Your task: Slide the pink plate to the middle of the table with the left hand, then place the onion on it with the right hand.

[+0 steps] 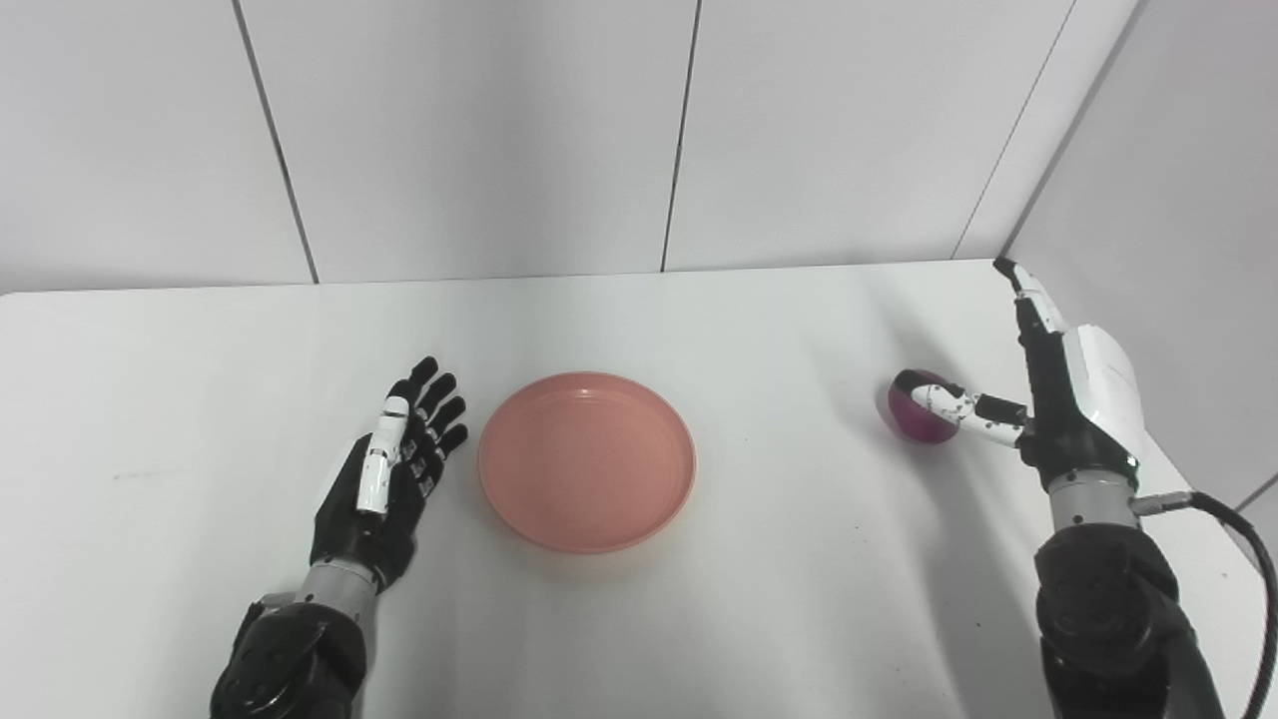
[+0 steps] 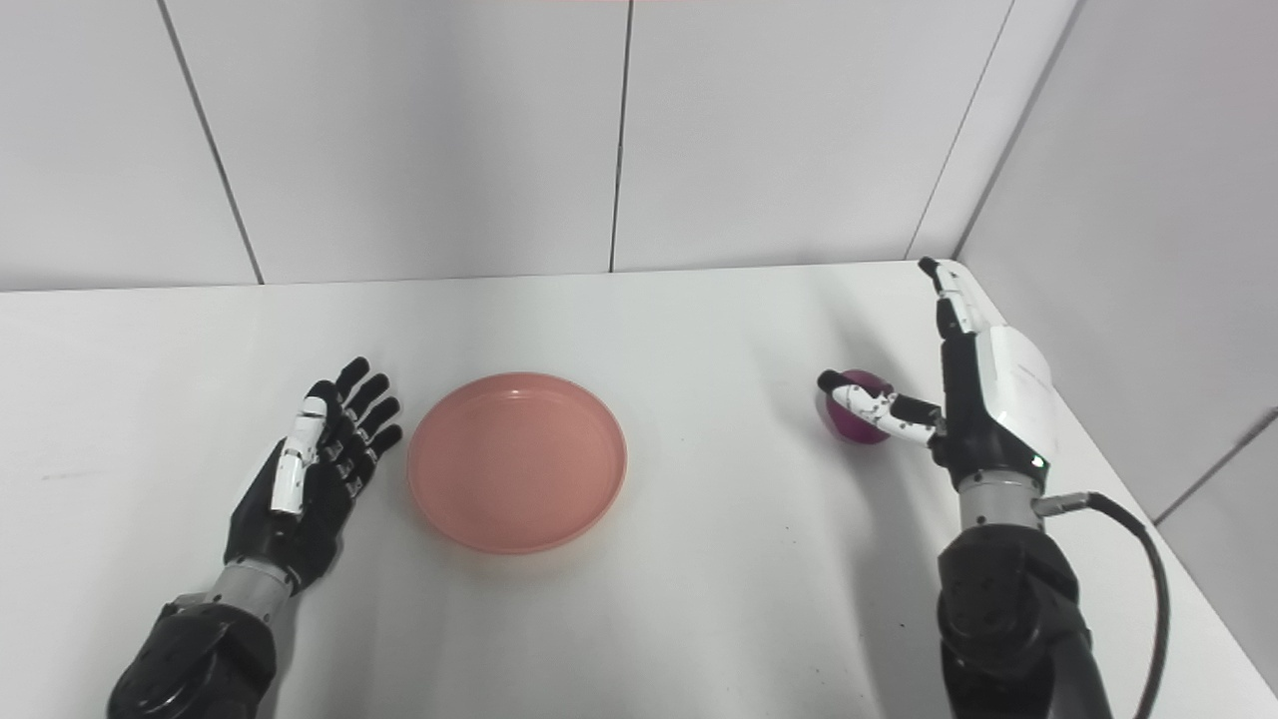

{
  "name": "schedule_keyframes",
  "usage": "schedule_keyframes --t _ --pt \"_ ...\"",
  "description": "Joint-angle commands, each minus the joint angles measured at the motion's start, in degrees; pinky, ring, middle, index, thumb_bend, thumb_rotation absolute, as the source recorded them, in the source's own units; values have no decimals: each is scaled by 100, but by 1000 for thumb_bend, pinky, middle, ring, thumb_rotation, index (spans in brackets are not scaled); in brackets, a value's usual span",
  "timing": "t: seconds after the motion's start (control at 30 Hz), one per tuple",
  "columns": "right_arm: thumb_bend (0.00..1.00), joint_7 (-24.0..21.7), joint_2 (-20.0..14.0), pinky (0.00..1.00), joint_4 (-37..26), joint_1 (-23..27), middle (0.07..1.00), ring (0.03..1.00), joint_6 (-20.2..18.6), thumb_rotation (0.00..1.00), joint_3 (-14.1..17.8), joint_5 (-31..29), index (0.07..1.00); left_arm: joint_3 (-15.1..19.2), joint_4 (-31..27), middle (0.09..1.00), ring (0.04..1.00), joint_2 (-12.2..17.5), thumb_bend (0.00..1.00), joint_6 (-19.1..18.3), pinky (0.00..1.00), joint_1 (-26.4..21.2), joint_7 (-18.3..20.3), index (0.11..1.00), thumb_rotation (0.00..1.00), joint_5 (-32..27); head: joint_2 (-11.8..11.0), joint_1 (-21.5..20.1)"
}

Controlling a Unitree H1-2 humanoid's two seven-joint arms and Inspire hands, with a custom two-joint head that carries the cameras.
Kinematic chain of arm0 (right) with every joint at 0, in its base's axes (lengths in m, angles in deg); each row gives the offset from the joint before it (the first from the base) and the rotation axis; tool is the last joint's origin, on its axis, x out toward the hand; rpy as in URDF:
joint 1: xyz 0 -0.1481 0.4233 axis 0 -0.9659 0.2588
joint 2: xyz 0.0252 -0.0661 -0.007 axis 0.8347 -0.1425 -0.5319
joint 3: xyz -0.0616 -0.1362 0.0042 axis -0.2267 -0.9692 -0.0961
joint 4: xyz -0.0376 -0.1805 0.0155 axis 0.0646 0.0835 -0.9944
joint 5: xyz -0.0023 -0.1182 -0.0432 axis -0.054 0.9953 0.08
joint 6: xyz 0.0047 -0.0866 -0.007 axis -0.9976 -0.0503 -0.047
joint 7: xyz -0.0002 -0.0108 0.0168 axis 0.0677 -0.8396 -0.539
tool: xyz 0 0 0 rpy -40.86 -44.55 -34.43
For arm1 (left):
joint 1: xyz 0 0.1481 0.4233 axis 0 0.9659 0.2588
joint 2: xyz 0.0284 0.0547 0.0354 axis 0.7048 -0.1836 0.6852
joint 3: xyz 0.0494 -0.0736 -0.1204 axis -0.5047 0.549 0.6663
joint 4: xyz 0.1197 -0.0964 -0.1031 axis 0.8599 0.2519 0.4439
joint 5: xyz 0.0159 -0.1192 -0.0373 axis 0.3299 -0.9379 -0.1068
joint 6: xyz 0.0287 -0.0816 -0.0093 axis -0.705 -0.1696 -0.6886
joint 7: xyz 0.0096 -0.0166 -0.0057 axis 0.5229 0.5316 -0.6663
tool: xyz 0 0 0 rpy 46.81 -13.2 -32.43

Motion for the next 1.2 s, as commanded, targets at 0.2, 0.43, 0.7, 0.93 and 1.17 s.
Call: schedule_keyframes --t 0.2,0.43,0.7,0.93,1.17 --pt "1000 -536 -120 779 344 296 952 895 -41 435 234 340 972 54 -12 974 967 28 458 311 976 -90 129 961 1000 -110 -31 -66" --pt "1000 -387 -223 781 907 392 944 890 28 389 223 118 955 117 21 972 964 33 450 311 971 -107 132 959 1000 -160 -34 -105" --pt "1000 -401 -302 799 1289 485 947 907 -13 394 128 -2 950 124 -22 974 964 70 442 262 971 -93 123 961 1000 -179 -25 -117" --pt "1000 -358 -366 813 1539 561 950 914 27 425 -27 -117 955 123 -64 972 963 74 441 211 971 -80 110 960 1000 -194 -24 -109" --pt "1000 -431 -364 814 1720 685 947 917 -35 468 -100 -180 952 118 -91 972 963 79 446 171 970 -73 102 961 1000 -205 -15 -113"
